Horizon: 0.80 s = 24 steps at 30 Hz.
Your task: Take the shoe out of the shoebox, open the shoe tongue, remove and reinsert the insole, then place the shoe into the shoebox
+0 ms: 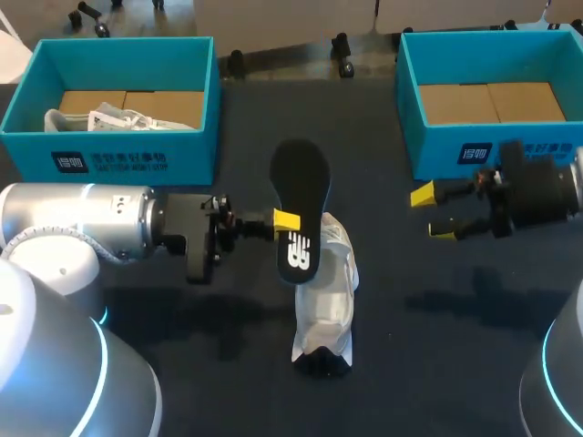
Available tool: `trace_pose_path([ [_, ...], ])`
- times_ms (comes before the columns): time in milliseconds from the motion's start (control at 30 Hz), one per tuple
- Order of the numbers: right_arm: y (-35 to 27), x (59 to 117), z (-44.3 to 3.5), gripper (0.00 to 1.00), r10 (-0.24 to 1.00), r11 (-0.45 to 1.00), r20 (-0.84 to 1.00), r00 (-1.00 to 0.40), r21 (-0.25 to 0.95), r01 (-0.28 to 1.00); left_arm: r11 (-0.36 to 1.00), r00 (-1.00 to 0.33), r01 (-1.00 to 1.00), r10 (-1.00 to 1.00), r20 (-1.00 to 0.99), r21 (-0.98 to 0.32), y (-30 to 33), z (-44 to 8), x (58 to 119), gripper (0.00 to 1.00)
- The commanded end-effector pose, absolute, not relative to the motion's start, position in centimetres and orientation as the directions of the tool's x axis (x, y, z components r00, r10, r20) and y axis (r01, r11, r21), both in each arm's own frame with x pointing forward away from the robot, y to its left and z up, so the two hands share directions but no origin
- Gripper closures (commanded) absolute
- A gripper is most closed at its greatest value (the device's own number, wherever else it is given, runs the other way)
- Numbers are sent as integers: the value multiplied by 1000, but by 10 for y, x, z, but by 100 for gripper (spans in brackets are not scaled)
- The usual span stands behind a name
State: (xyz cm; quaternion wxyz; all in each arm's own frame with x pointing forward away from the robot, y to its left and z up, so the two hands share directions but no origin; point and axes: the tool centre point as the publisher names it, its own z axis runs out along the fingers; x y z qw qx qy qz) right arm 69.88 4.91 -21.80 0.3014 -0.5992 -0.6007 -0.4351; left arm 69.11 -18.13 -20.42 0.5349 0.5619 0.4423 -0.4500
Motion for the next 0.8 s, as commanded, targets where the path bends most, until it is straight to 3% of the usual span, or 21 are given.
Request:
trace_pose_path([
  [33, 55, 713, -215, 0, 459, -92, 884, -89, 147, 985, -35, 205, 978, 17, -979, 205, -182, -204, 691, 100],
  [800, 98, 767, -197, 0, 393, -63, 909, -139, 178, 982, -35, 205, 978, 17, -979, 205, -182, -204, 691, 100],
])
